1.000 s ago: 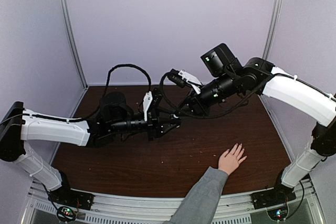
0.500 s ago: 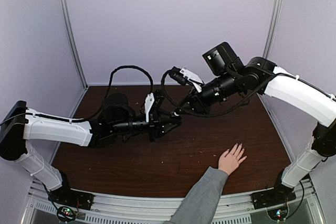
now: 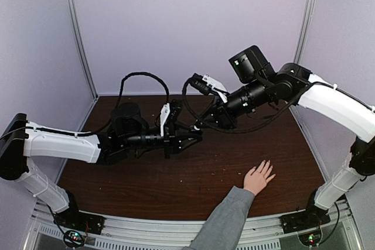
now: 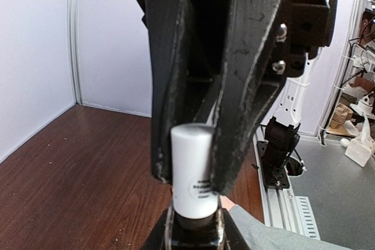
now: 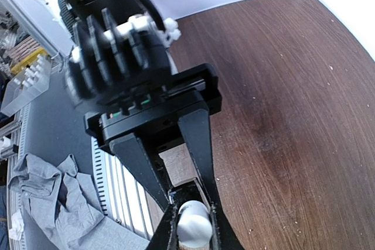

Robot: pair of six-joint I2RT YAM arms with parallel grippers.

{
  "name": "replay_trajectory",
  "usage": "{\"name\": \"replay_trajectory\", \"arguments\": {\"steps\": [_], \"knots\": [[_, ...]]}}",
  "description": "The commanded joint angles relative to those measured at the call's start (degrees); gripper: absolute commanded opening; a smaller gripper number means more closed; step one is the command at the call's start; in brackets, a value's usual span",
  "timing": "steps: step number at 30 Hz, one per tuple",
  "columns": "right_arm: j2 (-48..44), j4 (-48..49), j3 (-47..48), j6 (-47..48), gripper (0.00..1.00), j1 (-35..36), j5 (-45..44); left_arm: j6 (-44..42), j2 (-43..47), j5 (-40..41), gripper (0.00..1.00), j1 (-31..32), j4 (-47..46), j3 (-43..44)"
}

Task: Paint the nails
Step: Unscrew the nail polish bottle cap from the nail polish bottle.

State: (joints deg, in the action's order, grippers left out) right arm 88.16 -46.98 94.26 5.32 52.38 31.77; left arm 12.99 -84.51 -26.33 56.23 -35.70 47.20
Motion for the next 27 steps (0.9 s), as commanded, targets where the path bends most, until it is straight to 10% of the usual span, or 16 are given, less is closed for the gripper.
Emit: {"name": "replay_trajectory", "arguments": {"steps": [1,19,27], "knots": [[-2.36,-1.08,0.60,4.11,0.08,0.35,7.16,0.49,2.83,-7.63,0.00,-0.24,-3.85,-0.26],[-2.16,-9.39,6.52,18.62,0.02,5.10,14.73,9.75,2.85,-27.76,0.00,0.10,-12.70,2.47],[-5.28,-3.99,4.52,14.43,0.46,5.02,5.98,2.91,6.70,-15.92,0.00,0.12,-6.58,-0.82]]}}
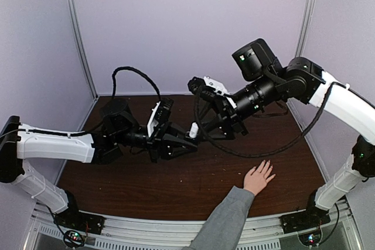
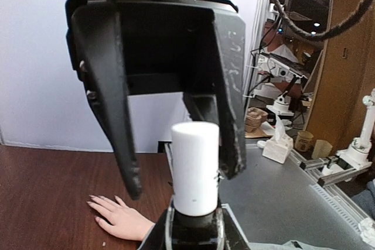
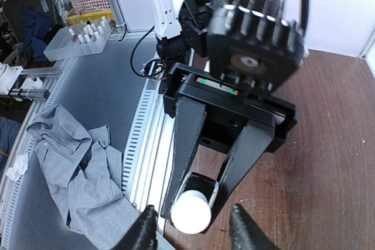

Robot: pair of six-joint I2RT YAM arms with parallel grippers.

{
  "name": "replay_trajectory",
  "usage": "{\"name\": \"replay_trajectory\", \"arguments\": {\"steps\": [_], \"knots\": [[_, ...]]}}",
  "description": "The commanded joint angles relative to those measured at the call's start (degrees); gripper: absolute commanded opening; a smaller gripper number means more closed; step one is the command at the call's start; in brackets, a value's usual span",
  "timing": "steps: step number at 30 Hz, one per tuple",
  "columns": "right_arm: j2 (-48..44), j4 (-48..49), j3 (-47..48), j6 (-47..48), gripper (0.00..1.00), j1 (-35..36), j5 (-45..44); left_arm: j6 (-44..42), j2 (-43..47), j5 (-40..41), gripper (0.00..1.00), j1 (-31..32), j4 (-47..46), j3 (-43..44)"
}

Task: Paint the nails
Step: Unscrew the nail polish bottle cap from the nail polish bottle.

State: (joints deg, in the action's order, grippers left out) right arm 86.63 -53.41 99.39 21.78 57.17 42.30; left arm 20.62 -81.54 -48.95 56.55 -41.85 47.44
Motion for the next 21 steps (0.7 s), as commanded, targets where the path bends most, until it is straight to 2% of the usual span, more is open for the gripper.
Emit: {"name": "replay_trajectory", "arguments": {"steps": [1,5,6,7,12,17,21], "knots": [[-4.86,3.98,-1.57,-2.73,0.52,0.23,-5.91,-5.68,4.51,8.73,0.00,-0.21,0.13,-1.59],[-10.32,14.08,-7.59,-6.50,0.80,0.21,-12.98,-8.49,6.10,15.09,0.00,-0.22,1.99,-3.14],[-11.96,16.65,-9.54,-7.46,0.93,0.22,-14.34,-8.76,6.32,16.40,0.00,-0.24,2.09,-3.45],[-13.52,19.55,-11.35,-8.42,0.99,0.27,-15.62,-9.02,6.52,17.62,0.00,-0.24,2.18,-3.84],[-19.84,29.84,-19.48,-14.68,1.00,0.22,-24.68,-10.41,7.23,23.84,0.00,-0.18,2.60,-5.14],[-15.83,22.59,-14.40,-19.66,1.00,0.23,-30.81,-11.92,7.47,31.03,0.00,-0.16,3.15,-5.85],[-13.43,21.45,-13.30,-24.72,1.00,0.22,-34.91,-12.65,6.48,36.21,0.00,-0.13,3.08,-5.79]]}}
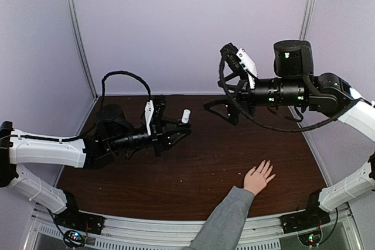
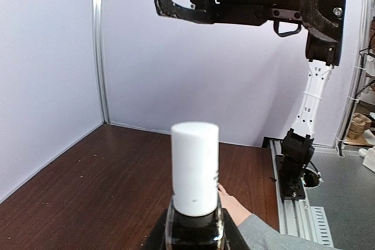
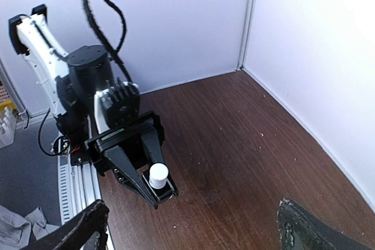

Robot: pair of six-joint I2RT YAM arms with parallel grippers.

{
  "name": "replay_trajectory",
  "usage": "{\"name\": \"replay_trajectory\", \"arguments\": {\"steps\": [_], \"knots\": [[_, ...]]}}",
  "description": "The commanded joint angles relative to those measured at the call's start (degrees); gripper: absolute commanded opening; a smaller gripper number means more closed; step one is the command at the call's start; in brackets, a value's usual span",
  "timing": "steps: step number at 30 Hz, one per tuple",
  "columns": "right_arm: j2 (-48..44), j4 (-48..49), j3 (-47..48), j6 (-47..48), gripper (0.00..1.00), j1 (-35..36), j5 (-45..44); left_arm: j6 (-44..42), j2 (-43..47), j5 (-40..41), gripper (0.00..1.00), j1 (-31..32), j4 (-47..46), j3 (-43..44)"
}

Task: Paint the nails
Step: Unscrew the nail polish bottle cap from the nail polish bottle.

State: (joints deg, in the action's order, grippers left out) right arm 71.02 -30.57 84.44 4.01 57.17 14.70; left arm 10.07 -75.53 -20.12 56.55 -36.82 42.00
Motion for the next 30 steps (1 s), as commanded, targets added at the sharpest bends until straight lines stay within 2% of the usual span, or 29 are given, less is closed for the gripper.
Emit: {"name": "replay_trajectory", "arguments": {"steps": [1,4,6,10,17,21,30], "knots": [[3.53,-2.88,2.93,-7.55,1.00,0.23,-7.90,-2.15,0.19,8.79,0.00,-0.15,-1.93,-0.30],[8.37,-8.71,7.92,-9.65,0.96,0.23,-6.18,-2.57,-0.74,12.28,0.00,-0.14,-2.12,-0.13],[10.44,-9.22,9.37,-12.29,0.93,0.22,-5.58,-2.81,-1.56,14.58,0.00,-0.13,-2.11,-0.01],[11.60,-6.44,8.40,-15.82,0.88,0.22,-5.50,-3.51,-2.85,17.02,0.00,0.17,-2.58,0.10],[14.62,-5.71,9.20,-20.92,0.72,0.22,-3.99,-4.59,-4.80,21.93,0.00,1.02,-3.28,0.80],[16.04,-2.01,7.36,-24.88,0.62,0.25,-2.65,-6.86,-6.22,23.79,0.00,1.91,-3.43,1.32],[19.07,-0.46,6.75,-28.69,0.45,0.23,-4.17,-9.44,-7.59,26.06,0.00,3.60,-2.96,2.25]]}}
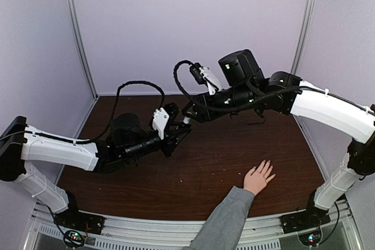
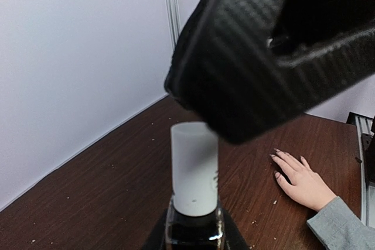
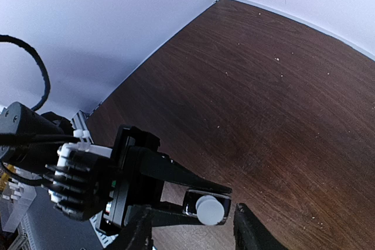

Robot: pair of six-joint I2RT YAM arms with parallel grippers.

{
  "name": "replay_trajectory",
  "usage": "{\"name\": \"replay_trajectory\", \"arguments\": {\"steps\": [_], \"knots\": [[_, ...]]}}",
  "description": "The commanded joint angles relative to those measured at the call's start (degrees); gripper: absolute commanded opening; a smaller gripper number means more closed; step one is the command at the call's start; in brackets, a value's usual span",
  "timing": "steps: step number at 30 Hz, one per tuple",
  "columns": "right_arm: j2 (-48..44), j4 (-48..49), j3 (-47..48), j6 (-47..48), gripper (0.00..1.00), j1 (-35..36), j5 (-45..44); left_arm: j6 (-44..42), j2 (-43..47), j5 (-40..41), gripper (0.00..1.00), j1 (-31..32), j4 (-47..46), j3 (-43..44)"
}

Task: Paint the nails
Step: Unscrew the nail polish bottle cap from the nail polish bottle.

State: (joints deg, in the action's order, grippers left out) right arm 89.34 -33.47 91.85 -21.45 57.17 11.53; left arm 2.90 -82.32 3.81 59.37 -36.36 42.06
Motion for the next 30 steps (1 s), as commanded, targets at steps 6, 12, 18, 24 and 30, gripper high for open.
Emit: {"name": "replay_trajectory", "arguments": {"steps": [6,12,18,24,30], "knots": [[1.33,3.72,-1.94,-5.39,0.37,0.20,-0.38,-2.29,-1.31,3.09,0.00,1.06,-3.86,2.30],[1.88,4.40,-2.90,-6.79,0.32,0.23,1.03,-3.89,-1.19,3.74,0.00,1.18,-4.05,2.36],[1.97,4.15,-3.00,-6.69,0.28,0.23,0.52,-4.20,-0.87,3.79,0.00,1.20,-4.00,2.46],[2.07,4.21,-2.96,-6.52,0.19,0.22,0.58,-3.89,-0.40,3.40,0.00,1.25,-3.88,2.54],[1.70,5.32,-3.02,-2.30,0.07,0.13,3.51,-3.07,1.41,-0.25,0.00,1.19,-2.99,2.44]]}}
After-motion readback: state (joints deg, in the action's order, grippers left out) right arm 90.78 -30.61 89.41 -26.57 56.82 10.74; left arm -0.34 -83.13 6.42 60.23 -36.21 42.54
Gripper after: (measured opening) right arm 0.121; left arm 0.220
